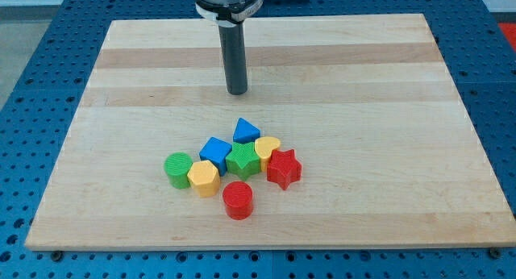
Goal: Push the green circle towards right
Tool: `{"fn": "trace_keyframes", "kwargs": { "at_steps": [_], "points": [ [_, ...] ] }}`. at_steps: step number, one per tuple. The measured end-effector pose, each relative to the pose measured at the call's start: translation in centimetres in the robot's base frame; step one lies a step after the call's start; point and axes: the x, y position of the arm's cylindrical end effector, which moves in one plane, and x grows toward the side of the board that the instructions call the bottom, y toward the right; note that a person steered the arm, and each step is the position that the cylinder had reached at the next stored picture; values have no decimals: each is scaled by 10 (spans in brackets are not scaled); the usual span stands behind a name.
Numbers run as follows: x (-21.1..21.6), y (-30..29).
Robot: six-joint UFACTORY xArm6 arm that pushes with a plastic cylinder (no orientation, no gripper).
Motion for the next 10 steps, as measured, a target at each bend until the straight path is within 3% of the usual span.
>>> {"fn": "trace_keyframes", "kwargs": {
  "at_steps": [2,3,4,5,8,9,10],
  "points": [
    [0,0],
    [0,-40],
    [26,-101],
    [95,-129],
    [148,-112],
    [148,-108],
    [148,-68]
  ]
}}
